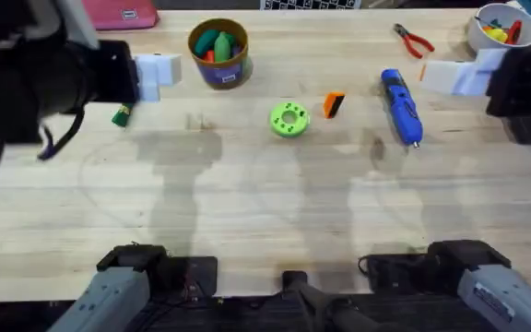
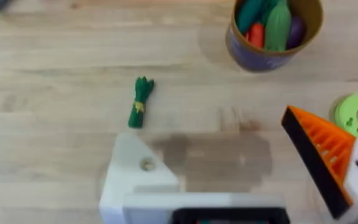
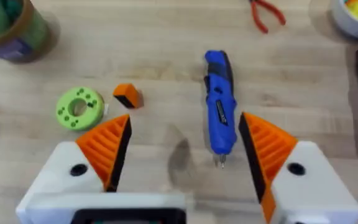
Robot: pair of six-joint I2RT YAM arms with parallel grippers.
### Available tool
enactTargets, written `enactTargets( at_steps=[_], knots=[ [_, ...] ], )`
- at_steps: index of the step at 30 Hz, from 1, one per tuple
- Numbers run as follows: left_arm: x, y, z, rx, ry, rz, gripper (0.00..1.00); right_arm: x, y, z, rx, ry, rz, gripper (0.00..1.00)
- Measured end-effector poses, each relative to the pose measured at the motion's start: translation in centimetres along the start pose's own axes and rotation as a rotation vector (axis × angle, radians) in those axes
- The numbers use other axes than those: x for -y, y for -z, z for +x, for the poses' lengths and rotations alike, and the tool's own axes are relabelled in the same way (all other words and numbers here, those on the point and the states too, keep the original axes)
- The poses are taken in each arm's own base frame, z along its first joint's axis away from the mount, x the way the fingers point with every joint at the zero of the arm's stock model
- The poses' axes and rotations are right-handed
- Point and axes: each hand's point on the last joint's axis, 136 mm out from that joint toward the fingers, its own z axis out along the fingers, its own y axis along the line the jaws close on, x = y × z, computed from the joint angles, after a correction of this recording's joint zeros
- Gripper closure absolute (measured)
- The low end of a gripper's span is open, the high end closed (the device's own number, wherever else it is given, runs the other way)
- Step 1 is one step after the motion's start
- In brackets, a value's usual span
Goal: Pick up the gripper from the table and insert it into the empty holder that is missing its gripper. Then pick up a screw, insert it into the mounting hole, and use the screwdriver to tighten it. Finally, clean up the table by picking up the vegetable and placing it into the bucket.
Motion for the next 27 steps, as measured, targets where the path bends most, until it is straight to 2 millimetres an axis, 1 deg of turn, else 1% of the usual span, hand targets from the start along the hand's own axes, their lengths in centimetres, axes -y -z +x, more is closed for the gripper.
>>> enactTargets(
  at_steps=[5,7,10,14,18,21,27],
  knots=[
    [0.2,-2.5,1.0,-0.191,-0.012,0.005,0.021,0.1,-1.7,1.3,-0.144,-0.008,0.0,0.008],
    [0.2,-3.6,1.2,-0.238,-0.014,0.007,0.021,0.1,-2.3,2.1,-0.191,-0.01,-0.001,0.008],
    [0.3,-5.2,1.9,-0.292,-0.016,0.008,0.021,0.2,-3.2,2.6,-0.229,-0.012,-0.001,0.007],
    [0.4,-6.4,2.9,-0.346,-0.019,0.01,0.022,0.2,-3.8,2.9,-0.254,-0.014,-0.001,0.007],
    [0.3,-6.9,3.2,-0.361,-0.055,0.014,0.02,0.2,-3.9,3.0,-0.264,-0.014,-0.001,0.007],
    [-0.8,-6.8,3.0,-0.359,-0.075,0.002,0.015,0.2,-3.9,3.0,-0.264,-0.014,-0.001,0.007],
    [-5.4,-6.6,2.5,-0.416,-0.077,-0.057,0.017,0.2,-3.9,3.0,-0.264,-0.014,-0.001,0.008]
  ],
)
